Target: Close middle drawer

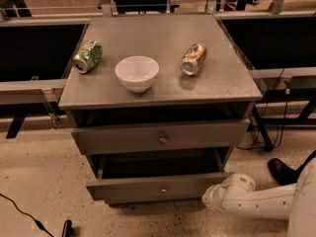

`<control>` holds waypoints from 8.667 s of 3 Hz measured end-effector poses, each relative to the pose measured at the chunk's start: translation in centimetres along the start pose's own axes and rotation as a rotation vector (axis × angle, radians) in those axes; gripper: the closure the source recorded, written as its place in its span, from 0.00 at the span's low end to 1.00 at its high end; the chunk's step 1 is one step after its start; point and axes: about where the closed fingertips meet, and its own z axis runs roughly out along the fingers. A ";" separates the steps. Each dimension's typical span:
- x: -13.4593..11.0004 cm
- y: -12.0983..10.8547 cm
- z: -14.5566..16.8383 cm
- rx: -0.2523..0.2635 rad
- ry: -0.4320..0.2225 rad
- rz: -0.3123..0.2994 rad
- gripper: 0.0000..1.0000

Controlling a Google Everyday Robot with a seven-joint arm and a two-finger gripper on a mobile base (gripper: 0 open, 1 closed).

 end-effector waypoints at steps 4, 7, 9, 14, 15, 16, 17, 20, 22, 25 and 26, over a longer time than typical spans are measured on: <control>-1.1 -0.4 0.7 0.034 -0.056 0.194 1.00; 1.8 -1.1 -0.8 -0.056 0.001 0.471 1.00; 2.0 -0.2 0.1 -0.183 -0.021 0.574 1.00; -0.6 -0.8 2.1 -0.190 -0.082 0.532 1.00; -1.4 -0.1 2.2 -0.194 -0.090 0.547 1.00; -1.3 0.0 2.5 -0.198 -0.092 0.559 1.00; 0.0 -1.5 2.9 -0.171 -0.097 0.563 1.00; -0.4 -2.0 2.8 -0.155 -0.104 0.558 1.00; -0.5 -2.6 2.4 -0.118 -0.123 0.540 1.00; -2.4 -4.3 3.4 -0.072 -0.163 0.532 1.00; -2.7 -4.6 3.1 -0.059 -0.164 0.531 1.00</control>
Offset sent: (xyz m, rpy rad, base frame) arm 0.0025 0.0048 -0.0001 0.0707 -0.0131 -0.0648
